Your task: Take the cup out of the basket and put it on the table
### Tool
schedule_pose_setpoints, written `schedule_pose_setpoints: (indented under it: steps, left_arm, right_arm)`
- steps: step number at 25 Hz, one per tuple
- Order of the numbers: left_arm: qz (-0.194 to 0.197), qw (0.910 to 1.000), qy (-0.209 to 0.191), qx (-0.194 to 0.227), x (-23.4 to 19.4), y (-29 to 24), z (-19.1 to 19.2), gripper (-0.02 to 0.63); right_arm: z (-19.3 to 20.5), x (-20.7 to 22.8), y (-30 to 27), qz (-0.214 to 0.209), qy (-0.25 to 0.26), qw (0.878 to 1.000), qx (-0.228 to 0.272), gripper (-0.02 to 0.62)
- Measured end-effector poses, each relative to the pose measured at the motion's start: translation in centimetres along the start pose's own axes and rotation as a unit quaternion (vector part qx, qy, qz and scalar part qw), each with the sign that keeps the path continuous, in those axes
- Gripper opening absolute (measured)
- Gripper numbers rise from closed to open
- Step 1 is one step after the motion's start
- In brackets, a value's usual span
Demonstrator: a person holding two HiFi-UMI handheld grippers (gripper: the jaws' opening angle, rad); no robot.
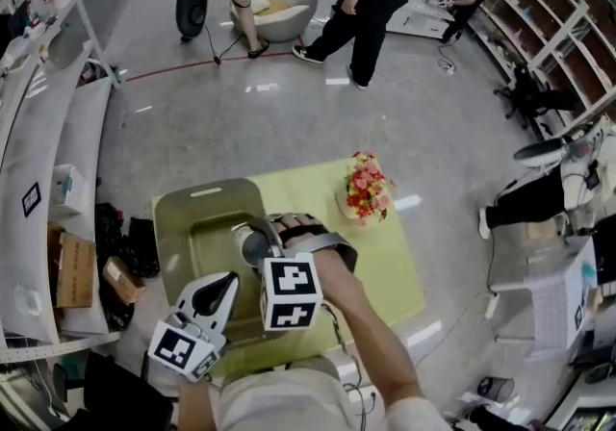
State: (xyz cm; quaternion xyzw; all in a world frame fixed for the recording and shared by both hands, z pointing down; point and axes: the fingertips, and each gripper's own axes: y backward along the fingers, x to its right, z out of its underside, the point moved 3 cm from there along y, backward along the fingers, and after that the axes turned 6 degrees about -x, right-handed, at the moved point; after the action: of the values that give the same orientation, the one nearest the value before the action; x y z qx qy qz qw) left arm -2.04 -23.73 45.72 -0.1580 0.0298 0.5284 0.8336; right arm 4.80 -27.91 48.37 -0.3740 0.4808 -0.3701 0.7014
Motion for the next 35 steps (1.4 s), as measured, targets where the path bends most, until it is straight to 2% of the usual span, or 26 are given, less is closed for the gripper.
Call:
schedule_pose_setpoints:
  steps: [12, 23, 35]
  left_arm:
    - [0.045, 0.9988, -0.017, -0.009, 2.8, -3.3, -0.1, 0.009]
    - [0.089, 0.9948, -0.042, -0.027, 5.7, -6.6, 0.5, 0.009]
    - [0.136, 0.9876, -0.051, -0.059, 9.4, -10.5, 2.0, 0.009]
  right_arm:
    - [6.0, -0.8, 3.4, 0.031, -0.048, 0.998, -0.027, 0.350]
    - [11.8, -3.9, 3.0, 0.015, -0.121, 0.992, -0.045, 0.350]
    - [17.8, -7.7, 1.5, -0.015, -0.207, 0.977, -0.054, 0.350]
